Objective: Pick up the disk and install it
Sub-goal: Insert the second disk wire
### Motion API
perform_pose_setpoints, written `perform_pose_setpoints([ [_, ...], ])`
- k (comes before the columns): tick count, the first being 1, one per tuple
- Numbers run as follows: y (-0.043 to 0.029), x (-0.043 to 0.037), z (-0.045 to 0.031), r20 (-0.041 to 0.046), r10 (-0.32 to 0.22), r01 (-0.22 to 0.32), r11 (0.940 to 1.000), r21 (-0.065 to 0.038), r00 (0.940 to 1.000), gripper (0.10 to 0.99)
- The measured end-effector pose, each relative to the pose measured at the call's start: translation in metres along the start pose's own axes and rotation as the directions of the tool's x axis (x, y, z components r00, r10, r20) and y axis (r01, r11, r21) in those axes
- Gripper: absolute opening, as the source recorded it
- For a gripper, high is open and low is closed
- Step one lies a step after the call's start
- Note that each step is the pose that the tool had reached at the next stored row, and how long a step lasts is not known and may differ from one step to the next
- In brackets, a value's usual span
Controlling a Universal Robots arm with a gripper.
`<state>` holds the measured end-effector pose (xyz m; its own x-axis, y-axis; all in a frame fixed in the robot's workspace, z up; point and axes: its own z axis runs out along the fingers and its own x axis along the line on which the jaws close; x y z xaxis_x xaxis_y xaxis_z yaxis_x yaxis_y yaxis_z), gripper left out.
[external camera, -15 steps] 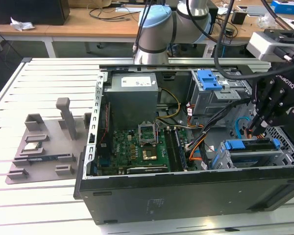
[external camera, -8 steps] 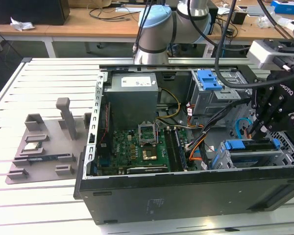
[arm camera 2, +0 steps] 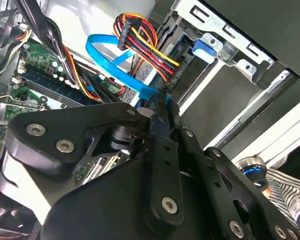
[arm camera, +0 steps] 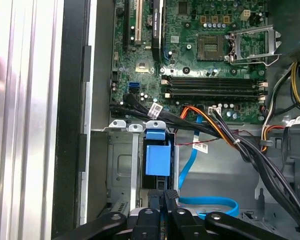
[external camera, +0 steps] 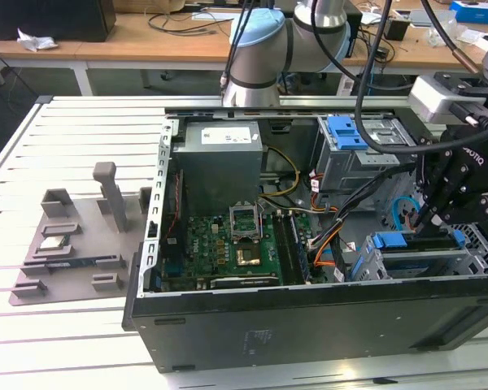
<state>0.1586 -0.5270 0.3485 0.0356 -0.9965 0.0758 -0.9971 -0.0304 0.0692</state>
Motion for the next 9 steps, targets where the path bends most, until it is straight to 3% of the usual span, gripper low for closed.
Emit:
perform_pose_setpoints([
  [7,0.0001,0.001,-0.0022,-0.0026,0.0,0.0,1.0,0.0,1.0,0.157],
  [9,0.0003,0.0046,-0.0028,-0.0027,0.0,0.0,1.0,0.0,1.0,0.157],
])
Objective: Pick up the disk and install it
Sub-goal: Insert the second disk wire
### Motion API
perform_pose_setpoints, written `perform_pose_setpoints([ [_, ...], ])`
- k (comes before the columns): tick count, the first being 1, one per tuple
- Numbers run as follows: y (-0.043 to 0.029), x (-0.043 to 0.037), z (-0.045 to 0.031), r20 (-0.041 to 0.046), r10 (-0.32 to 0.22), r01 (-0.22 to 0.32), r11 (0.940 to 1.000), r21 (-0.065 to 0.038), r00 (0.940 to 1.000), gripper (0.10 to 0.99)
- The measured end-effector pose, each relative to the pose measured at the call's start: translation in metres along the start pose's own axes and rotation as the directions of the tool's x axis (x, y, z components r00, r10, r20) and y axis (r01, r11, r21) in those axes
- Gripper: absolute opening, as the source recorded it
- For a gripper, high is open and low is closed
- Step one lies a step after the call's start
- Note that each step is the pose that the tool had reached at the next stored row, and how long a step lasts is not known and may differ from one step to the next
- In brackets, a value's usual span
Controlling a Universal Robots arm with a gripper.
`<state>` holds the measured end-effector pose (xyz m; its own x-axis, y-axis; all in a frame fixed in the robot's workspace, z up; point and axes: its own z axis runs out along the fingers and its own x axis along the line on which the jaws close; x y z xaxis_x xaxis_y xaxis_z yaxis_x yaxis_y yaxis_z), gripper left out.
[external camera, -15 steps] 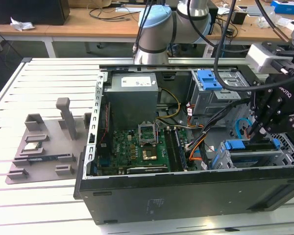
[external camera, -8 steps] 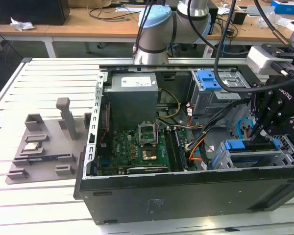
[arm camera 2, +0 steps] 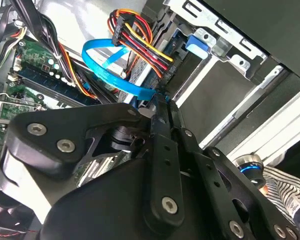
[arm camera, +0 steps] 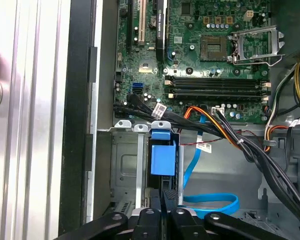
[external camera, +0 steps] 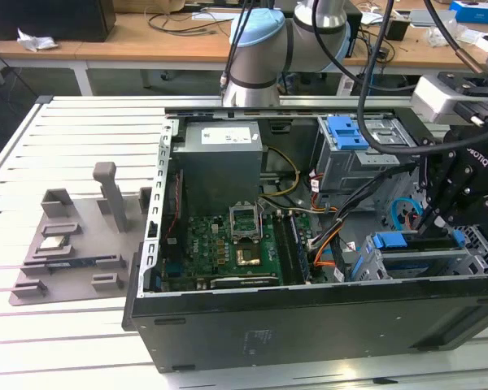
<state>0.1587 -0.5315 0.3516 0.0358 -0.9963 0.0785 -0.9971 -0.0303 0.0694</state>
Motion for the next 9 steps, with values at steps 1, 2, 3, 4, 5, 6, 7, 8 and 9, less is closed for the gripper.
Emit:
perform_pose_setpoints([
  [1,0.0,0.001,-0.0004,-0.0001,0.0,0.0,1.0,0.0,1.0,0.157],
  [2,0.0,0.0012,-0.0003,0.0,0.0,0.0,1.0,0.0,1.0,0.157],
  [3,-0.0005,0.0012,0.0002,0.0002,0.0,0.0,1.0,-0.001,1.0,0.157],
  [4,-0.0015,0.0012,0.0011,0.0001,0.0,0.0,1.0,-0.002,1.0,0.157],
  [5,-0.0026,0.0009,0.0021,0.0003,0.0,0.0,1.0,-0.003,1.0,0.157],
  [6,-0.0035,-0.0001,0.0032,0.0001,0.001,-0.001,1.0,-0.005,1.0,0.157],
  [7,-0.0035,-0.0014,0.0038,0.0003,0.001,-0.001,1.0,-0.005,1.0,0.157],
  [8,-0.0036,-0.0017,0.004,0.0005,0.001,-0.001,1.0,-0.005,1.0,0.157],
  [9,-0.0036,-0.0022,0.0044,0.0012,0.0,0.0,1.0,-0.005,1.0,0.157],
])
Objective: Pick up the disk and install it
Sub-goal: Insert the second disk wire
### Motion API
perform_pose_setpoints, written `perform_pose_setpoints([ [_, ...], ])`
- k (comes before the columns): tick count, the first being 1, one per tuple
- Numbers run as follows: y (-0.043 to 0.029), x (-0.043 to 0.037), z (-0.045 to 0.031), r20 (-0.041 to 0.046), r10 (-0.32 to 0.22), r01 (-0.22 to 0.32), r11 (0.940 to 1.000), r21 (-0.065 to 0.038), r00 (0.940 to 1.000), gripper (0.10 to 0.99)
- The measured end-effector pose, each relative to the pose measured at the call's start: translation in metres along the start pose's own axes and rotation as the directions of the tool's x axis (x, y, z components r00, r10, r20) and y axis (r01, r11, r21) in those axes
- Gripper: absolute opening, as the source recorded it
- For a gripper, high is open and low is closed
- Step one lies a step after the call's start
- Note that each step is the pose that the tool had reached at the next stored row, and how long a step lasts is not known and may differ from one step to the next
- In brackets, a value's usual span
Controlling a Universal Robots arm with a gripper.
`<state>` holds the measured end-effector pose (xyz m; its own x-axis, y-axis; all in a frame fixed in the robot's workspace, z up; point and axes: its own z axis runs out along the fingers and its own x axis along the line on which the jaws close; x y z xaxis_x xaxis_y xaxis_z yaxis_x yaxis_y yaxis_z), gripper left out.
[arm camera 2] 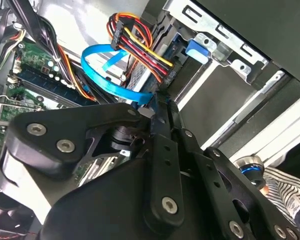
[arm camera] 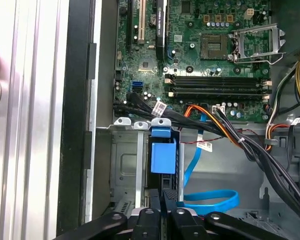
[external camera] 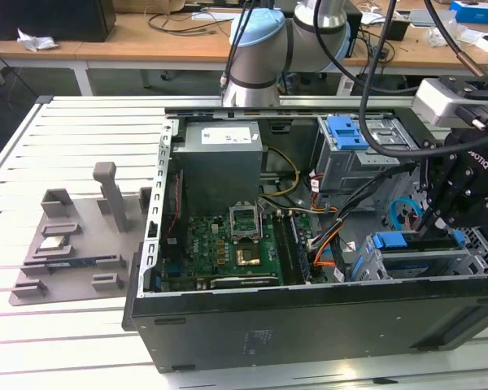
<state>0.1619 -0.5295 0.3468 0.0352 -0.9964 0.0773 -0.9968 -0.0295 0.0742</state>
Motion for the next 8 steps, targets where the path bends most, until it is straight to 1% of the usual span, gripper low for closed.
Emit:
perform_pose_setpoints([
  [8,-0.0005,-0.0086,0.0035,0.0017,0.0,0.0,1.0,0.0,1.0,0.157],
])
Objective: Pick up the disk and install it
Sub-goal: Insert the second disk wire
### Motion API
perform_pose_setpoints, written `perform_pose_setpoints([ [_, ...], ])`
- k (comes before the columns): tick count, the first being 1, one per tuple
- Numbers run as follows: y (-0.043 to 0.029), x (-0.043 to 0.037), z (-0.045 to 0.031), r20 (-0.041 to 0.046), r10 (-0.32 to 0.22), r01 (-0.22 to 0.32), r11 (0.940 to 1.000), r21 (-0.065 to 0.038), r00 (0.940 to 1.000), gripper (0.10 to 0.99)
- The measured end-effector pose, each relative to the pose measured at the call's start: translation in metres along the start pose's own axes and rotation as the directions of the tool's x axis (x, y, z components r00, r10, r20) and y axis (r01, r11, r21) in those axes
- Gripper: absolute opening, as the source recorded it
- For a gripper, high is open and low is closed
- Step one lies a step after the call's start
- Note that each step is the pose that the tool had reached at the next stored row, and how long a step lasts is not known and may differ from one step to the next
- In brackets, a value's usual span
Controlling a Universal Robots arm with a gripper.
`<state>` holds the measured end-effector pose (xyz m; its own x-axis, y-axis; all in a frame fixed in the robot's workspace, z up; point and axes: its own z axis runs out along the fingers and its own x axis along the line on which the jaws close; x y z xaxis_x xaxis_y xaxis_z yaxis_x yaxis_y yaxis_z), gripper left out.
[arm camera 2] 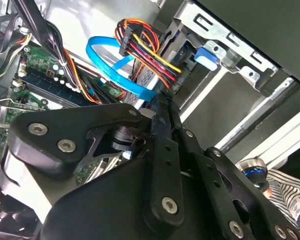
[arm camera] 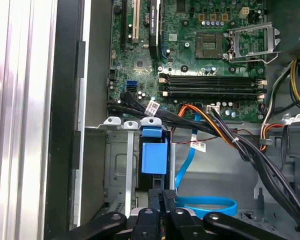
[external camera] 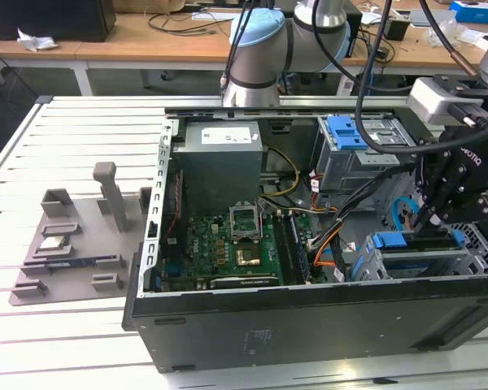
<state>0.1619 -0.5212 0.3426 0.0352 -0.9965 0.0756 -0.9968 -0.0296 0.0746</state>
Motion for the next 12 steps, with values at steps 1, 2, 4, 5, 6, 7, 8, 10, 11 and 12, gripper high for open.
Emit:
perform_pose_setpoints([
  [1,-0.0001,-0.0002,0.0004,-0.0001,0.0,0.0,1.0,0.0,1.0,0.157],
  [2,-0.0001,-0.0002,0.0005,-0.0004,0.0,0.0,1.0,0.0,1.0,0.157],
  [4,-0.0001,-0.0002,0.0009,-0.0002,0.0,0.0,1.0,0.0,1.0,0.157],
  [5,-0.0001,-0.0002,0.001,-0.0001,0.0,0.0,1.0,0.0,1.0,0.157],
  [6,-0.0001,-0.0002,0.0011,-0.0001,0.0,0.0,1.0,0.0,1.0,0.157],
  [7,-0.0001,-0.0003,0.0014,0.0003,0.0,0.0,1.0,0.0,1.0,0.169],
  [8,-0.0002,-0.0003,0.0016,0.0004,0.0,0.0,1.0,0.0,1.0,0.235],
  [10,0.0001,-0.0002,-0.0012,0.0002,0.0,0.0,1.0,0.0,1.0,0.235],
  [11,0.0006,0.0001,-0.0079,0.0001,0.0,0.0,1.0,0.0,1.0,0.235],
  [12,0.0012,-0.0005,-0.0172,0.0001,0.0,0.0,1.0,0.0,1.0,0.235],
])
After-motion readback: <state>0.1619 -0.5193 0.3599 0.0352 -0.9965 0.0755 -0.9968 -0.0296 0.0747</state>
